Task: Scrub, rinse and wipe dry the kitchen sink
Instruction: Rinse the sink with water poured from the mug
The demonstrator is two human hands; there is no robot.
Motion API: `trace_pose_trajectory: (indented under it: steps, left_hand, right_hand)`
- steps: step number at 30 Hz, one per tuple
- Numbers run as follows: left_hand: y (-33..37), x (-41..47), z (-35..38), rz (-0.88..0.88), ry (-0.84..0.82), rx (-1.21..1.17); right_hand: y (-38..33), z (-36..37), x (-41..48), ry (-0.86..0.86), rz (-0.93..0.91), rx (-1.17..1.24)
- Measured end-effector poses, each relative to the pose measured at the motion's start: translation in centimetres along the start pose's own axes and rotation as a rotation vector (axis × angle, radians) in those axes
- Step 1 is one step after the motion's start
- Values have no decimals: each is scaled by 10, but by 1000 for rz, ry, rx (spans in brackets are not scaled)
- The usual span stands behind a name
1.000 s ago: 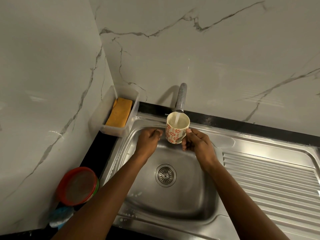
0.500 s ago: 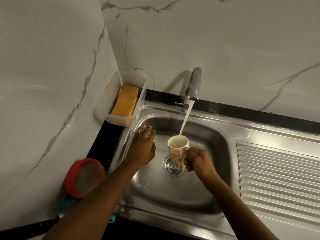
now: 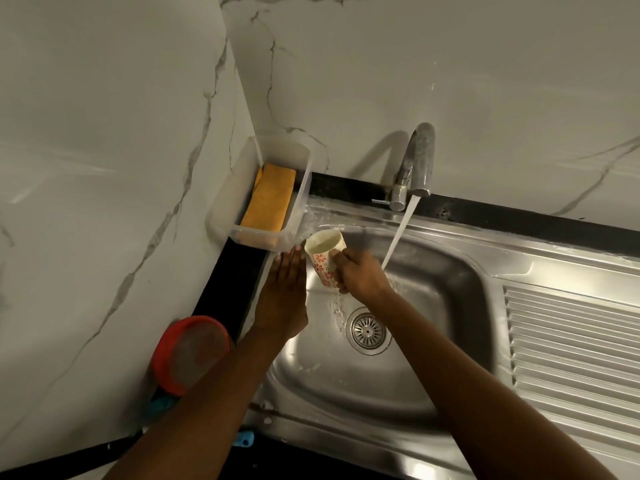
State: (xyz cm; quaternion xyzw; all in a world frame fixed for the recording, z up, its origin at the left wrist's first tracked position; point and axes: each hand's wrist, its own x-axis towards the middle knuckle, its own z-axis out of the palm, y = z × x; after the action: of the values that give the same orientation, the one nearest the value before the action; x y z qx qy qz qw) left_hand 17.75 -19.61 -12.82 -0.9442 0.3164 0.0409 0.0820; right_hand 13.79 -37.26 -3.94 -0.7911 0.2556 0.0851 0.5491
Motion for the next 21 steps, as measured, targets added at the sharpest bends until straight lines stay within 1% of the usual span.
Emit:
trace_pose_trajectory:
  steps: [3, 7, 10, 13, 16, 19, 21]
  left_hand:
    - [0, 11, 0, 18, 33, -15]
    - [0, 32, -1, 40, 48, -106]
    - [3, 43, -7, 36, 67, -134]
    - [4, 46, -11, 32, 76, -112]
    - [3, 40, -10, 41, 79, -99]
    - [6, 23, -11, 27, 57, -99]
    - [10, 5, -15, 16, 39, -107]
  right_hand:
    - [17, -3, -19, 16, 38, 92]
    - [33, -3, -41, 114, 129, 274]
    - [27, -3, -41, 171, 163, 321]
    - [9, -1, -27, 196, 127, 251]
    - [-8, -2, -14, 200, 35, 81]
    - [-12, -6, -12, 104, -46, -123]
    - [-8, -10, -15, 42, -47, -145]
